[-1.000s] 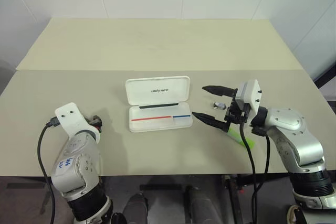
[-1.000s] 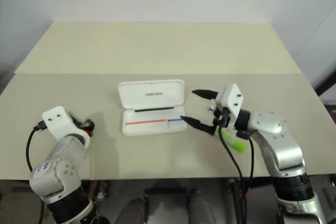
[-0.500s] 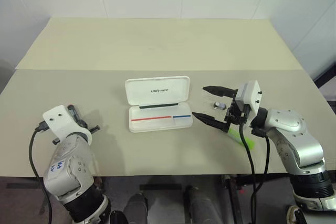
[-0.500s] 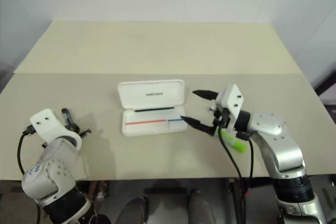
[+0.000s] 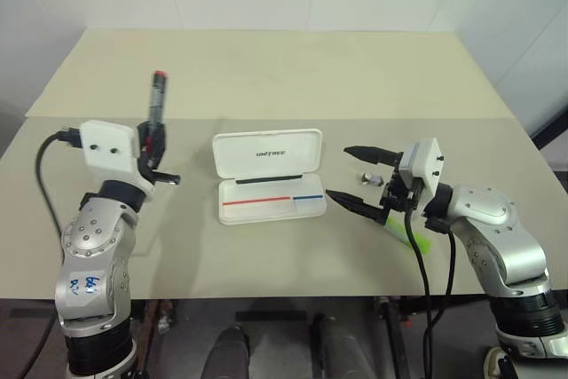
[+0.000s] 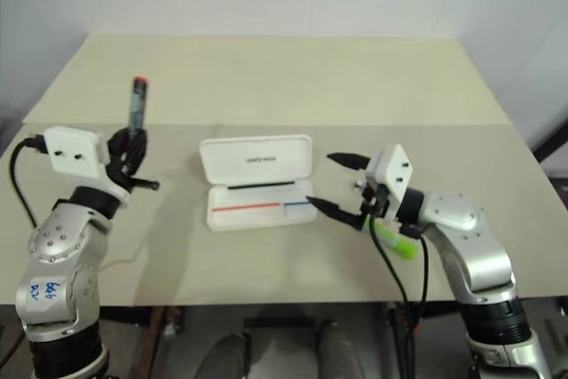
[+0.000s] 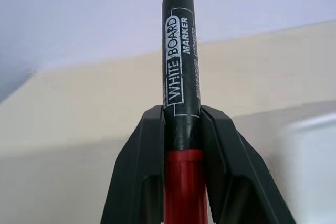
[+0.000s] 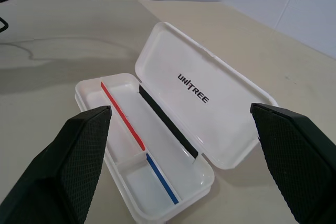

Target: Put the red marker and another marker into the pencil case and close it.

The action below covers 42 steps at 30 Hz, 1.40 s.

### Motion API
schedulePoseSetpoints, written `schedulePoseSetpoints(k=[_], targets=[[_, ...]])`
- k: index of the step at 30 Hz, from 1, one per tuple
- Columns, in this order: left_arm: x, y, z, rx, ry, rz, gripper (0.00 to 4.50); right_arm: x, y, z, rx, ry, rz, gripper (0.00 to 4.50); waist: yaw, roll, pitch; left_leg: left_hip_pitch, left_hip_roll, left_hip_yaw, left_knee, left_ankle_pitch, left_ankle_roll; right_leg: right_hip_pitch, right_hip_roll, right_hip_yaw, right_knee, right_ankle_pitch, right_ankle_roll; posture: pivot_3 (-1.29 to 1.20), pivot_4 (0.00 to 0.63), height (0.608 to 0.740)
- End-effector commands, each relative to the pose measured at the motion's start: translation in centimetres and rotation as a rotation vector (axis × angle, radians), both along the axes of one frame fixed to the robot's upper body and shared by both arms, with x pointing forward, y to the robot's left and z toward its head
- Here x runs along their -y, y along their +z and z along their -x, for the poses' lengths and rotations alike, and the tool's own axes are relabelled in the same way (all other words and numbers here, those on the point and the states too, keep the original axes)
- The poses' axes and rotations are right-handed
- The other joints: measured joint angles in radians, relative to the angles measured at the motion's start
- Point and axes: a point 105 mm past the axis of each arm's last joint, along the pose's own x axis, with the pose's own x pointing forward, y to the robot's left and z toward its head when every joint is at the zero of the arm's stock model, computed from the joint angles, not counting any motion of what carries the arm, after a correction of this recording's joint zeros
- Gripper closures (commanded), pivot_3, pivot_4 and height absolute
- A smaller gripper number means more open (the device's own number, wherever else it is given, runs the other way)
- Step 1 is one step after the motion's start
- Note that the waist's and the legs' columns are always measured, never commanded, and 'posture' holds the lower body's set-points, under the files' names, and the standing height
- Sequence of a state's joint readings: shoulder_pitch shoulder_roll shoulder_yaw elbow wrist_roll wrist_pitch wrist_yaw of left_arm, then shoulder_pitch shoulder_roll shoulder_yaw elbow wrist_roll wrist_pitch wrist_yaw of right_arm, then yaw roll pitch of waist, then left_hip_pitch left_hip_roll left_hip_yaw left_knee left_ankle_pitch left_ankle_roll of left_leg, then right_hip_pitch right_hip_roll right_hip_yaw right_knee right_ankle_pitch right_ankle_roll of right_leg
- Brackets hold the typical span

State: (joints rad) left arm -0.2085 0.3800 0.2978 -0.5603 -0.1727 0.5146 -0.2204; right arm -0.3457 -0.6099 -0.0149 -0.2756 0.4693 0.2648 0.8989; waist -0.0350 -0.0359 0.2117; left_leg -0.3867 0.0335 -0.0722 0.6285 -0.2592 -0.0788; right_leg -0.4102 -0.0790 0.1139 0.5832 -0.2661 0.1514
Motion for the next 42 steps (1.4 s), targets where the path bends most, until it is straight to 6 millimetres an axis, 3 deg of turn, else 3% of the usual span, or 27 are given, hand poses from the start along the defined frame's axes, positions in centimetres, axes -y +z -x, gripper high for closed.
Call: schedulePoseSetpoints(k=[1, 11, 17, 23, 29, 35, 42], targets=[[3.0, 0.7, 1.7, 0.089, -0.242, -0.218, 3.97, 0.6, 1.5, -0.1, 0.063, -0.027, -0.012, 0.00, -0.002, 0.000, 0.000, 0.000, 0.000, 0.000, -0.001, 0.000, 0.000, -0.001, 0.000, 0.000, 0.000, 0.000, 0.000, 0.00, 0.150, 0.740], [5.8, -1.2, 3.7, 0.168, -0.574, -0.540, 3.97, 2.0, 1.4, 0.1, 0.067, -0.088, -0.007, 0.00, 0.005, 0.000, 0.000, 0.000, 0.000, 0.000, 0.000, 0.000, 0.000, -0.001, 0.000, 0.000, 0.000, 0.000, -0.001, 0.00, 0.150, 0.740], [7.1, -3.2, 2.4, 0.100, -0.730, -0.560, 3.97, 2.5, 2.0, 1.3, 0.060, -0.077, -0.007, 0.00, 0.006, 0.000, 0.000, -0.001, 0.000, 0.000, 0.000, 0.000, 0.001, 0.000, 0.000, 0.000, 0.000, 0.000, 0.000, 0.00, 0.150, 0.740], [7.5, -5.2, 0.5, 0.014, -0.824, -0.641, 3.97, 1.0, 2.9, 3.6, 0.046, 0.018, 0.015, 0.00, 0.002, 0.001, 0.000, 0.000, 0.000, 0.000, 0.000, 0.000, 0.001, -0.001, 0.000, 0.000, 0.002, 0.000, 0.000, 0.00, 0.150, 0.740], [8.0, -5.9, -1.7, -0.038, -0.845, -0.673, 3.97, -1.0, 3.3, 5.9, 0.009, 0.138, 0.001, 0.00, 0.006, 0.001, 0.000, 0.000, 0.000, 0.000, 0.001, 0.000, 0.001, -0.001, 0.000, 0.000, 0.002, 0.000, 0.000, 0.00, 0.150, 0.740], [8.5, -5.8, -3.1, -0.043, -0.856, -0.676, 3.97, -0.9, 2.5, 5.9, -0.010, 0.128, 0.030, 0.00, 0.007, 0.001, 0.000, -0.001, 0.000, 0.000, 0.000, 0.000, 0.001, -0.001, 0.000, 0.000, 0.002, 0.001, 0.003, 0.00, 0.150, 0.740], [8.9, -7.1, -3.9, -0.120, -0.885, -0.690, 3.97, -0.7, 2.7, 5.3, 0.009, 0.103, 0.024, 0.00, 0.006, 0.001, 0.000, 0.000, 0.000, 0.000, 0.000, 0.000, 0.001, -0.001, 0.000, 0.000, 0.002, 0.001, 0.003, 0.00, 0.150, 0.740]])
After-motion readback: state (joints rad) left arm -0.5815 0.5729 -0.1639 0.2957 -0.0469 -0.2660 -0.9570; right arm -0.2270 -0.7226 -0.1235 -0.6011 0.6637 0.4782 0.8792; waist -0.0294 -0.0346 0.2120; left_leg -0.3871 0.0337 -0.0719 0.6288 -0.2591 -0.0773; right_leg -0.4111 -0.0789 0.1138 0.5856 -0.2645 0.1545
